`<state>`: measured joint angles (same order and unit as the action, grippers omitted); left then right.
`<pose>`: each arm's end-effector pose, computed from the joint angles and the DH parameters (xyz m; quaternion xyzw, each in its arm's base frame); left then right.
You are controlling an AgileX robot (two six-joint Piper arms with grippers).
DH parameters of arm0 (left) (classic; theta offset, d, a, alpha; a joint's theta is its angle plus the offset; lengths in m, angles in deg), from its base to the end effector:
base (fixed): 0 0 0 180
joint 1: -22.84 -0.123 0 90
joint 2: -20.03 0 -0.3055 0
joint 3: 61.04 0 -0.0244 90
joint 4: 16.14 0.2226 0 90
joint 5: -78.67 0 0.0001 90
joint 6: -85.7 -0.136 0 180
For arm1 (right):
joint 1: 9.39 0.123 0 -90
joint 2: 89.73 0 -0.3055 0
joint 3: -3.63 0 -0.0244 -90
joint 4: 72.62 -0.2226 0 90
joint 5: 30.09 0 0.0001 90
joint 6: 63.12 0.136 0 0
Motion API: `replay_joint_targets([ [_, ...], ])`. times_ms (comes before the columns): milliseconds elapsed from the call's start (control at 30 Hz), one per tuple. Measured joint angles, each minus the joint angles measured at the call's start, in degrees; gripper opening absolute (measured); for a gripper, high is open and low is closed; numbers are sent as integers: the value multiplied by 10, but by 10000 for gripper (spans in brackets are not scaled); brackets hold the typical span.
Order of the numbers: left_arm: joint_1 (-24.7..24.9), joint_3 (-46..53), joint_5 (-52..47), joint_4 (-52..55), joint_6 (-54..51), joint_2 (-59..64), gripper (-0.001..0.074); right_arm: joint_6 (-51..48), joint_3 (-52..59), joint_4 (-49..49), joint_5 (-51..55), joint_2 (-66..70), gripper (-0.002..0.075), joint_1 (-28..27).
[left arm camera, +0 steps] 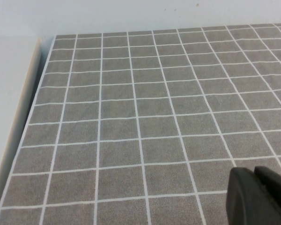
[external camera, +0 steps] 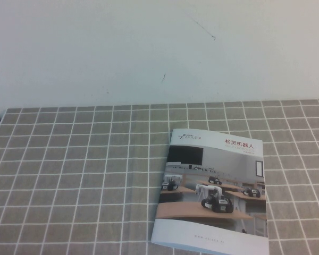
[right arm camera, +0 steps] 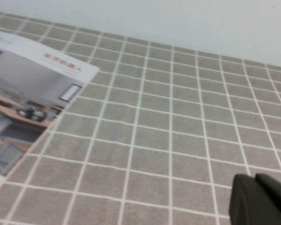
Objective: Close book
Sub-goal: 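Close the open booklet and leave it lying on the table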
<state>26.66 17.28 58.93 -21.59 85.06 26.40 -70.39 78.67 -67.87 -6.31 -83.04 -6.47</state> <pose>0.0470 -0.0075 0.1680 0.0052 0.7898 -0.0571 0.6107 0.0445 -0.0023 0.1785 -0.0906 0.7904 -0.0592 0.6029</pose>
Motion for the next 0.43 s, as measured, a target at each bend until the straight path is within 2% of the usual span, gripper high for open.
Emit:
replay_joint_targets([
  [133, 0, 0, 0, 1, 0, 0, -2, 0, 36, 11, -28, -1, -3, -37],
  [433, 0, 0, 0, 1, 0, 0, -2, 0, 36, 13, -28, -1, -3, -42],
])
